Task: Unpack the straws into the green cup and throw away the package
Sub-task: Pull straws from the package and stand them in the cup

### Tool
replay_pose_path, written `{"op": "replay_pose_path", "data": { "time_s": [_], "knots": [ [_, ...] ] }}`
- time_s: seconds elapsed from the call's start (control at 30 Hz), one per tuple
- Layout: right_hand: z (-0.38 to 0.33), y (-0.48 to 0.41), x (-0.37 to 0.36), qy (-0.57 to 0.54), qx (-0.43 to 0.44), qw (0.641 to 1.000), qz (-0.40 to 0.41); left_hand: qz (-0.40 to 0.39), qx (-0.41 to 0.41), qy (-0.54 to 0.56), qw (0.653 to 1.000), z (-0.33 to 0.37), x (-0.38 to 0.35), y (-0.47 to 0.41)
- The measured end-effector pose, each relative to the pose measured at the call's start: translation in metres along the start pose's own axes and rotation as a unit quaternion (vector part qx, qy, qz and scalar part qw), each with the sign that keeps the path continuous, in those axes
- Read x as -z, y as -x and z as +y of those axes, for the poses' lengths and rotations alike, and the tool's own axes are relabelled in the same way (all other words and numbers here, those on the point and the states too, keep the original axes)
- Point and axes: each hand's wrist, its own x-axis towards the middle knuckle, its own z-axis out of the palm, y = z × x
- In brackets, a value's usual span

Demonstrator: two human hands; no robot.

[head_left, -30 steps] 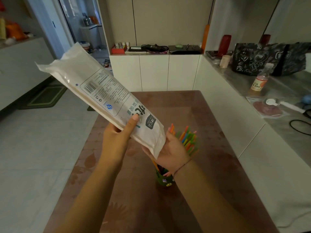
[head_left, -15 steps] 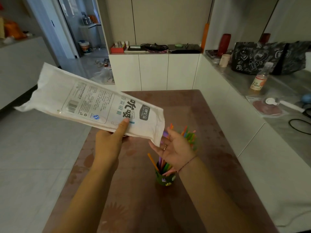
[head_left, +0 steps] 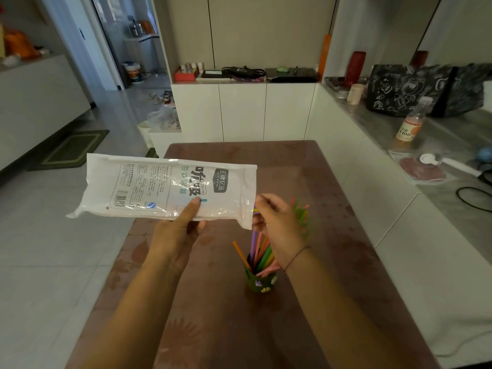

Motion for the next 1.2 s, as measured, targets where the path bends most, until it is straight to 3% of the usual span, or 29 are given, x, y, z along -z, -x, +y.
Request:
{"op": "replay_pose_path", "data": {
  "time_s": [0.23, 0.47, 0.67, 0.77, 0.97, 1.2],
  "knots": [
    [-0.005, -0.003, 0.018, 0.031, 0.006, 0.998, -0.047, -0.011, 0.013, 0.001, 1.0, 0.002, 0.007, -0.005],
    [-0.021, -0.012, 0.062, 0.079, 0.015, 0.995, -0.063, 0.052, 0.058, 0.083, 0.994, 0.003, 0.027, -0.013],
    [-0.018, -0.011, 0.068, 0.094, 0.009, 0.99, -0.103, -0.024, 0.156, 0.094, 0.983, -0.01, 0.025, -0.012],
    [-0.014, -0.011, 0.063, 0.048, -0.013, 0.995, -0.092, -0.031, 0.158, 0.1, 0.982, -0.014, 0.022, -0.014],
    [-0.007, -0.007, 0.041, -0.152, -0.055, 0.984, -0.081, -0.005, 0.126, 0.119, 0.985, -0.02, 0.018, -0.015],
    [-0.004, -0.007, 0.027, -0.099, 0.008, 0.995, -0.027, 0.013, 0.116, 0.125, 0.985, -0.026, 0.019, -0.016]
  ]
}}
